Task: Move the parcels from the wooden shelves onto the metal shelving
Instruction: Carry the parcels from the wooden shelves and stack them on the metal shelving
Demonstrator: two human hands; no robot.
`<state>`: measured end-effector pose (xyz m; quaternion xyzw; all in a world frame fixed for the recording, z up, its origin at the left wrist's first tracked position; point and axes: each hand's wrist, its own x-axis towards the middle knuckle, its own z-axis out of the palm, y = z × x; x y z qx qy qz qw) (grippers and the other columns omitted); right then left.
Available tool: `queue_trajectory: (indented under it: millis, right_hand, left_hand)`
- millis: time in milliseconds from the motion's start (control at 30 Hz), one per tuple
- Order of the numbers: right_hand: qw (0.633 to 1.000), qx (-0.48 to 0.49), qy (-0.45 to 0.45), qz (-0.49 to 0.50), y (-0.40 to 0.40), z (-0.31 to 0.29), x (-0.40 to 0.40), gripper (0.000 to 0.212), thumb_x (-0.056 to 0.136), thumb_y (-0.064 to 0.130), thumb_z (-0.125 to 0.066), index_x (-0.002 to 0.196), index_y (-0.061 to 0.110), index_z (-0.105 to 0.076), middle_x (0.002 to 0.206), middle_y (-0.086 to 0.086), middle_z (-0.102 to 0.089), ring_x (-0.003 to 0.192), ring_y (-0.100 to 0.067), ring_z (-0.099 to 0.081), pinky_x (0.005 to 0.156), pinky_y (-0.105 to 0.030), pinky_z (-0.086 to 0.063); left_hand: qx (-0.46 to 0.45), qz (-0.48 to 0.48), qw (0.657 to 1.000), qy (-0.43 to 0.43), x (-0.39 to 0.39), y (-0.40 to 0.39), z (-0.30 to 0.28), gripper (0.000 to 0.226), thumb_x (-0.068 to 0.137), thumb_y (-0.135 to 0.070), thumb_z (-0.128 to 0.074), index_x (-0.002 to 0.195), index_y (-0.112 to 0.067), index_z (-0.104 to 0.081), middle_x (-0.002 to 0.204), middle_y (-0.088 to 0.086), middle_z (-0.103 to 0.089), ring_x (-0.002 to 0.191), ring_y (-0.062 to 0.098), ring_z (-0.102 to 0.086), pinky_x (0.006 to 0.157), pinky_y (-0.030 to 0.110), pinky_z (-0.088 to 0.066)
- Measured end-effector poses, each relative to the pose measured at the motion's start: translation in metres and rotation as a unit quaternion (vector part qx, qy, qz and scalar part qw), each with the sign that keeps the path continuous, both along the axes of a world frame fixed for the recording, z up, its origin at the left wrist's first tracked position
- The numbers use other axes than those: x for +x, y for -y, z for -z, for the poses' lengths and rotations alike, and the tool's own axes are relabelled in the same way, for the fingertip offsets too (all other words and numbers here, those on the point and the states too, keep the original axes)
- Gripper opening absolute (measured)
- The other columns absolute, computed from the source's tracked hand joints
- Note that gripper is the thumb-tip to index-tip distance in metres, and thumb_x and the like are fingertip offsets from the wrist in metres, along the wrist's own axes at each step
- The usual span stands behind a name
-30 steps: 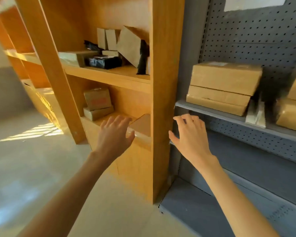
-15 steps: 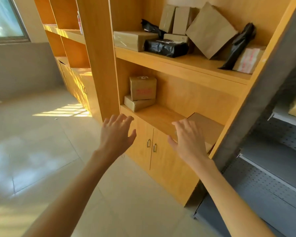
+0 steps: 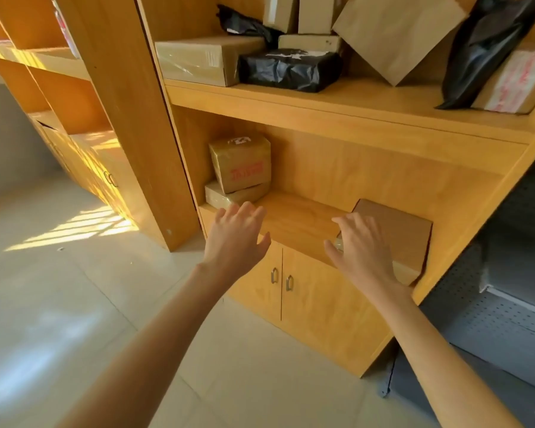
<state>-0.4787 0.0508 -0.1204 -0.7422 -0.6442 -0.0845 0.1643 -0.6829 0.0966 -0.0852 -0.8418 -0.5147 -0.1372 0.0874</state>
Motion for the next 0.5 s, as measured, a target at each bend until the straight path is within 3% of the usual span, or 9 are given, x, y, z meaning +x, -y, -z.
queue_trajectory:
  millis: [167,300,433,500]
  right_hand:
    - [0.999,-0.034,-0.014,0.022,-0.045,0.003,-0.023,0.047,0.096,0.04,-0.048,0.135,0.015,-0.048,0.133,-0.007,-0.05,0.12,-0.028,-0.044,0.097,-0.037,-0.036]
    - [0.998,-0.029,0.0,0.063,-0.059,0.01,-0.026,0.043,0.093,0.036,-0.056,0.127,0.01,-0.056,0.119,-0.01,-0.057,0.108,-0.031,-0.051,0.091,-0.04,-0.041]
    - [0.988,-0.02,0.028,0.152,-0.061,0.022,-0.018,0.038,0.081,0.029,-0.072,0.11,0.005,-0.067,0.098,-0.013,-0.064,0.088,-0.034,-0.058,0.075,-0.043,-0.049]
    - [0.98,-0.027,0.028,0.196,-0.059,0.031,-0.014,0.04,0.078,0.03,-0.075,0.109,0.005,-0.068,0.097,-0.014,-0.065,0.086,-0.035,-0.06,0.074,-0.043,-0.05]
  left_hand:
    - [0.013,0.043,0.999,0.0,-0.013,-0.059,-0.005,0.044,0.094,-0.045,-0.047,0.13,-0.019,-0.053,0.131,0.0,-0.055,0.119,0.021,-0.05,0.098,0.035,-0.04]
    - [0.022,0.094,0.995,-0.018,-0.002,-0.099,0.004,0.04,0.09,-0.041,-0.057,0.12,-0.015,-0.06,0.117,0.005,-0.062,0.105,0.026,-0.057,0.086,0.038,-0.046]
    - [0.059,0.191,0.979,-0.05,0.025,-0.134,0.018,0.033,0.073,-0.029,-0.078,0.095,-0.006,-0.069,0.089,0.011,-0.067,0.079,0.033,-0.062,0.067,0.038,-0.05]
    - [0.066,0.235,0.969,-0.046,0.04,-0.147,0.028,0.033,0.069,-0.027,-0.079,0.093,-0.006,-0.07,0.087,0.012,-0.067,0.076,0.033,-0.063,0.065,0.037,-0.05]
